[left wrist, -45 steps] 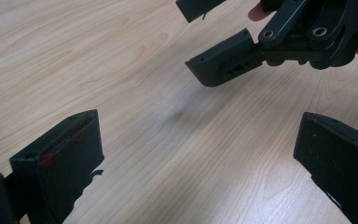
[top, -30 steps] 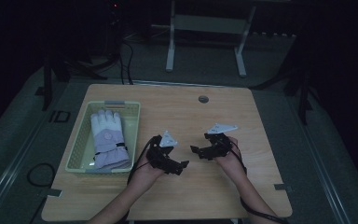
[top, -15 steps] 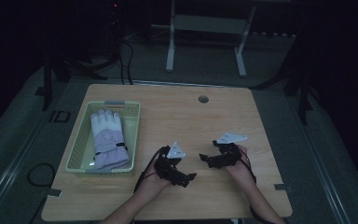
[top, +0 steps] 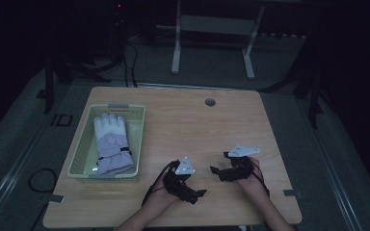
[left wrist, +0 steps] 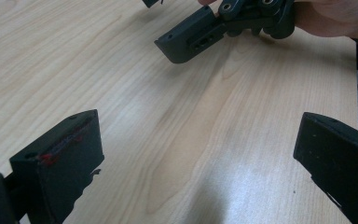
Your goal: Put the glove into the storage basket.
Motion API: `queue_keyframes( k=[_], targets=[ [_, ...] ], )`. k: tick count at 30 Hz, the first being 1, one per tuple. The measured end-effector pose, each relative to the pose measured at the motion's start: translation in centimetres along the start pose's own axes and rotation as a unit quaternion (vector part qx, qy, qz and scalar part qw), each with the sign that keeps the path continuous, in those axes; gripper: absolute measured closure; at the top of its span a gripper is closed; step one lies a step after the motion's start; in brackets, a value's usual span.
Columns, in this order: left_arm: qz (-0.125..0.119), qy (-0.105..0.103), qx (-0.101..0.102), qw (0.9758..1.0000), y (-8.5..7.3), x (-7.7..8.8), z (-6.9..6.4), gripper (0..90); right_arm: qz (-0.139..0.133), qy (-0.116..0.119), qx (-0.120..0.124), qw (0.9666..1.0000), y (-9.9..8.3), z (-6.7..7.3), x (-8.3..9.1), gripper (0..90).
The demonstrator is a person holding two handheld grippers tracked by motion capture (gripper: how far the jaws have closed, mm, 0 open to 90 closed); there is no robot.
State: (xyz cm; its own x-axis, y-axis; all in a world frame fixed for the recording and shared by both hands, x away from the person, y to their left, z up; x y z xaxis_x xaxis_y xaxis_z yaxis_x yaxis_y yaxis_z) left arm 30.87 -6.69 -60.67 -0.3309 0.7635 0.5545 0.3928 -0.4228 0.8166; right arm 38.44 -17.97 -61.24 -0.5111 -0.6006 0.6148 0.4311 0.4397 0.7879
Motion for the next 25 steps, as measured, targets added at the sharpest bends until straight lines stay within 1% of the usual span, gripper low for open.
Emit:
queue_keyframes(
  k=[1,3,6,8,12,14,16,18,19,20,25],
  targets=[
    [-0.003,-0.001,0.000,1.0000,0.0,-0.1,-0.1,1.5,0.000,-0.004,0.003,1.0000,-0.1,0.0,0.1,13.5],
    [-0.009,-0.006,0.002,0.9999,0.0,-0.3,-0.3,1.5,-0.004,-0.005,0.001,1.0000,-0.3,0.0,0.2,13.5],
    [-0.008,-0.010,0.004,0.9999,-0.2,-0.5,-0.4,1.5,-0.005,-0.008,-0.002,1.0000,-0.9,-0.1,0.3,13.5],
    [-0.009,-0.006,0.000,0.9999,-0.4,-0.7,-0.4,1.5,-0.005,-0.008,-0.005,0.9999,-1.2,-0.2,0.3,13.5],
    [-0.015,-0.003,-0.005,0.9999,-0.6,-0.8,-0.5,1.5,-0.010,-0.017,0.004,0.9998,-1.7,-0.5,0.6,13.6],
    [-0.016,0.001,-0.014,0.9998,-0.8,-0.8,-0.5,1.5,-0.013,-0.022,0.003,0.9997,-1.8,-0.8,0.7,13.5],
    [-0.019,0.003,-0.019,0.9996,-0.9,-0.8,-0.6,1.5,-0.017,-0.027,0.001,0.9995,-1.8,-1.1,0.7,13.6],
    [-0.026,0.003,-0.021,0.9994,-0.8,-0.7,-0.7,1.5,-0.019,-0.028,0.000,0.9994,-1.8,-1.2,0.7,13.5],
    [-0.032,0.002,-0.017,0.9993,-0.7,-0.6,-0.7,1.5,-0.020,-0.028,0.000,0.9994,-1.8,-1.2,0.7,13.6],
    [-0.033,0.001,-0.018,0.9993,-0.7,-0.6,-0.7,1.5,-0.019,-0.028,0.001,0.9994,-1.8,-1.2,0.7,13.5],
    [-0.026,0.001,-0.027,0.9993,-1.0,-0.8,-0.9,1.5,-0.019,-0.028,0.003,0.9994,-1.8,-1.2,0.7,13.6]
  ],
)
Point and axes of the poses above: each handheld gripper's, and its own axes: x roughly backward along the jaws, y roughly out of its top, z roughly to its left, the point moved 10 cm from there along -x, roughly forward along the jaws, and after that the axes turned 2 degrees about -z, right-handed, at the moved point
